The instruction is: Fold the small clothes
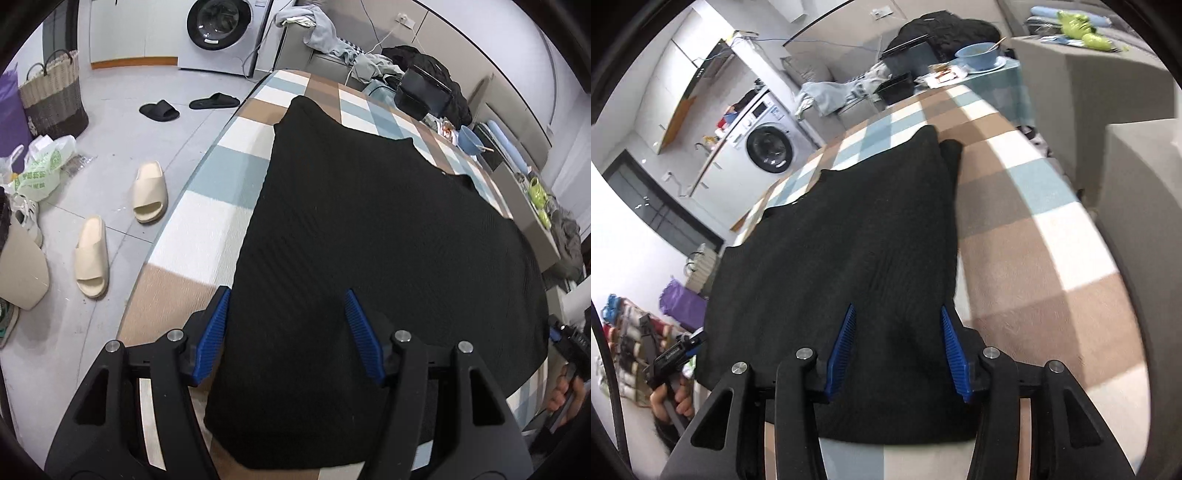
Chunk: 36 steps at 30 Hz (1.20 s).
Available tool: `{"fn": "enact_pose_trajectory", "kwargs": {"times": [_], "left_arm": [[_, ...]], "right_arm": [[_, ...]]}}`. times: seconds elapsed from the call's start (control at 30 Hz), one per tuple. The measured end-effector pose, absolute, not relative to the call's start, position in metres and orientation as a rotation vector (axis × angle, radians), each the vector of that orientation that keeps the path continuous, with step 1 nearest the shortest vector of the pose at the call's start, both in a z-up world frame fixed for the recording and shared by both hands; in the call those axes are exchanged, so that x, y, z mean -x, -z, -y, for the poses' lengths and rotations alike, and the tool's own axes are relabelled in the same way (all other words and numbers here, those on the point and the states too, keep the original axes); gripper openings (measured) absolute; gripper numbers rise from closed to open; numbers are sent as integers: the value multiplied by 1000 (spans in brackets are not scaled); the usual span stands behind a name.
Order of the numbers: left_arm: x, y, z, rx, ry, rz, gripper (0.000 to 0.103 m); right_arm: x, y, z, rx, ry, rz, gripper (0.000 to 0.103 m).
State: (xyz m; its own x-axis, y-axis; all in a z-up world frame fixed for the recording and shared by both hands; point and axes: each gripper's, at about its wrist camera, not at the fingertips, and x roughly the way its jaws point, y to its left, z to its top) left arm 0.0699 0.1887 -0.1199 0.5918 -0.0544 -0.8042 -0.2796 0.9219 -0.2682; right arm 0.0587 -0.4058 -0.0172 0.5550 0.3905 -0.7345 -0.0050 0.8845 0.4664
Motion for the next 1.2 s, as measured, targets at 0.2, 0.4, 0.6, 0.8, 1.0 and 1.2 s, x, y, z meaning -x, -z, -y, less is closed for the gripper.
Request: {"fn": "enact_pose_trajectory", "kwargs": {"times": [0.2,0.4,0.6,0.8,1.0,1.2], "left_arm": [[-52,113,-180,399,-141,-919,60],[-32,94,-168,367,-159,-900,60],[-13,86,-164,365,-165,-887,60],[-2,80,-157,366,-145,-908,60],[2,67,-146,404,-135,-855,60],[3,66,-137,470,-135,-839,62]], "right_arm": [[-43,6,406,-468,-251,-928,57],[-36,6,403,-442,-249,-933,62],[-22,15,418,-547,-280,-937,62],[-4,17,419,-561,-282,-995,63],[0,22,421,-565,-285,-1042,66],[-12,28,427,-638,-235,-1026,65]]}}
